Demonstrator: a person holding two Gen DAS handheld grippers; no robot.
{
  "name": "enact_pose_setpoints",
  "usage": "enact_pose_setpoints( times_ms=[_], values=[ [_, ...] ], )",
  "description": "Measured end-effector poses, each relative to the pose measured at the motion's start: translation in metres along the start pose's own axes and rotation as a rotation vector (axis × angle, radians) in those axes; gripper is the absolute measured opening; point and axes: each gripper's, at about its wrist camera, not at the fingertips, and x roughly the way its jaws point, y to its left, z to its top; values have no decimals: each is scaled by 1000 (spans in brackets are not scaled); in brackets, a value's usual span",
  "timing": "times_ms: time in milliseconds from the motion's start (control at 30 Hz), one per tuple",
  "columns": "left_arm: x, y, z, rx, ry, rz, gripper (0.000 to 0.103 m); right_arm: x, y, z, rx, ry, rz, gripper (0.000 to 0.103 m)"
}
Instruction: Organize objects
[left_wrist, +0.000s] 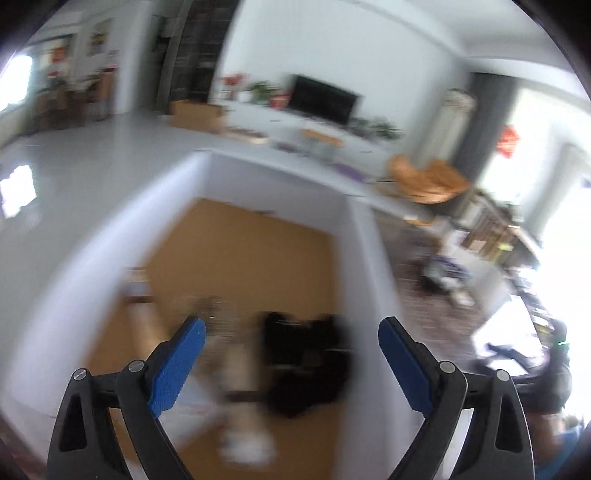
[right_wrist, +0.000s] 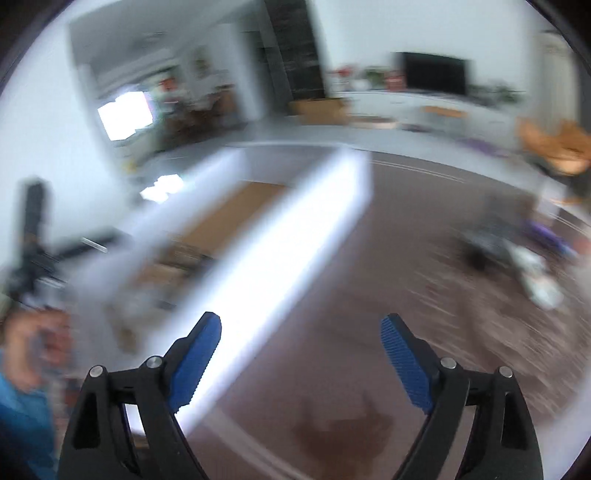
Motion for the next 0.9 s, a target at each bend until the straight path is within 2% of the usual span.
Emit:
enact_pose_setpoints(
  times_ms=[67, 133, 200, 233, 300, 367, 433, 567, 600, 633, 700, 900],
  values=[
    [6, -33, -3, 43, 19, -86, 95, -4, -51, -40, 93, 41, -135, 89],
    [8, -76, -7, 107, 44, -177, 96, -11, -92, -70, 175, 76, -224, 89],
    [13, -120, -17, 161, 89, -269, 102, -22, -124, -95, 236, 94, -310, 89],
    [17, -138, -22, 176, 120, -315, 103, -30, -137, -103, 255, 98, -339, 89],
    [40, -179, -44, 203, 236, -443, 103, -38, -159, -113, 289, 103, -381, 89],
    [65, -205, -64, 218, 336, -477, 103, -45, -175, -121, 318, 105, -396, 89],
    [90, -226, -82, 275, 376, -434, 103, -44, -189, -124, 341, 123, -405, 89],
    [131, -239, -99, 377, 382, -242, 103, -34, -204, -127, 352, 144, -429, 92],
    [142, -236, -101, 376, 398, -204, 103, -33, -206, -126, 349, 147, -433, 97],
    [151, -230, -102, 367, 414, -188, 103, -32, -207, -127, 344, 150, -433, 102],
    [164, -219, -102, 339, 438, -162, 103, -27, -204, -129, 311, 134, -447, 103],
    [174, -209, -99, 329, 410, -87, 103, -29, -205, -132, 308, 129, -447, 103]
  ],
)
